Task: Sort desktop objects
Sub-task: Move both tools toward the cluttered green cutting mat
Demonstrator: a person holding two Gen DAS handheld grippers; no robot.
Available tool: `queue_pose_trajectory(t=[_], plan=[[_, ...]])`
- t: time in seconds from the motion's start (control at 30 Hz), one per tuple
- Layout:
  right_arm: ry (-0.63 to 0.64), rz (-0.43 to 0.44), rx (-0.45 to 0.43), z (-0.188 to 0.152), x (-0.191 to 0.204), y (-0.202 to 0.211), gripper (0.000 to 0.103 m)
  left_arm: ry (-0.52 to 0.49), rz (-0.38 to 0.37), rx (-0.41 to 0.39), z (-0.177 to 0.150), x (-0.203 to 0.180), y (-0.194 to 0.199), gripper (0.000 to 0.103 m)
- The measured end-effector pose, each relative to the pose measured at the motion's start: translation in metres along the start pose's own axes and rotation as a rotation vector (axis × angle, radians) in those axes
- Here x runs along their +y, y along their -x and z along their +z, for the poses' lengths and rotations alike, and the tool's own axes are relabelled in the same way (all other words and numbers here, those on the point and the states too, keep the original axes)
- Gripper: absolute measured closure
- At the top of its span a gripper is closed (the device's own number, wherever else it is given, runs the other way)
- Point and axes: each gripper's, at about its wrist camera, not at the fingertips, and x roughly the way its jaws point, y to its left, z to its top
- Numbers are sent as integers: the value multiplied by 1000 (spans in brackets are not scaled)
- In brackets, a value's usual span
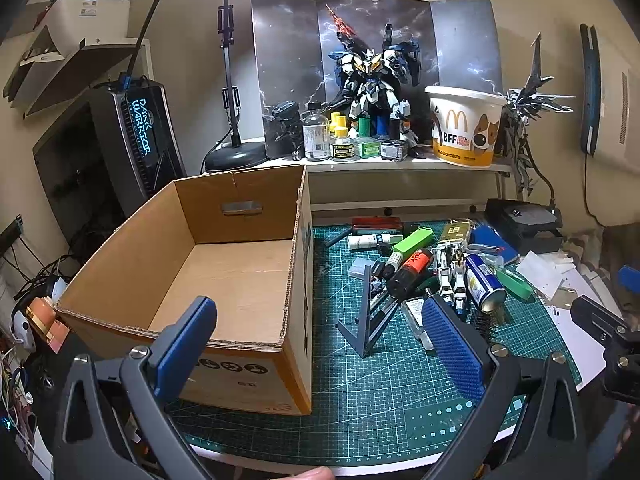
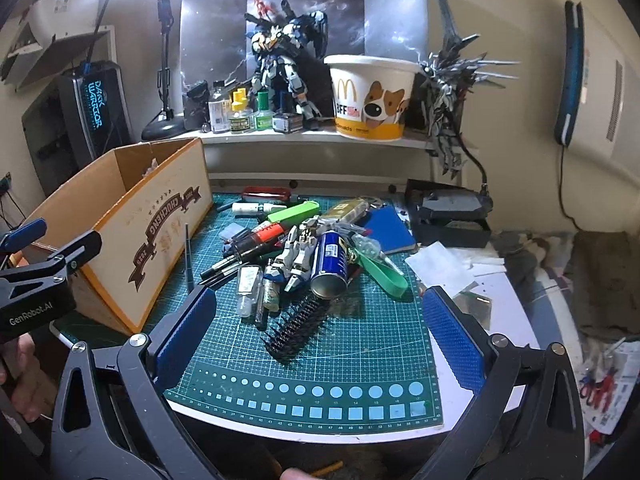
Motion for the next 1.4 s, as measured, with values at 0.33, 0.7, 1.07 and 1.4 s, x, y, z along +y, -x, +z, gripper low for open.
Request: queue_pose_trajectory(t=[0.33, 0.7, 1.07, 1.4], plan=[[3, 27, 11, 2, 0, -1, 0, -18, -73, -23, -1, -7, 7, 0], [-7, 41, 1, 5, -5, 2, 2, -46, -174, 5, -2, -16, 3, 0], [-17, 51, 32, 1, -32, -9, 40, -83, -326, 48, -19, -28, -16, 0], [-83, 142, 124, -12, -57, -53, 40, -86, -355, 98, -32, -36, -48, 0]])
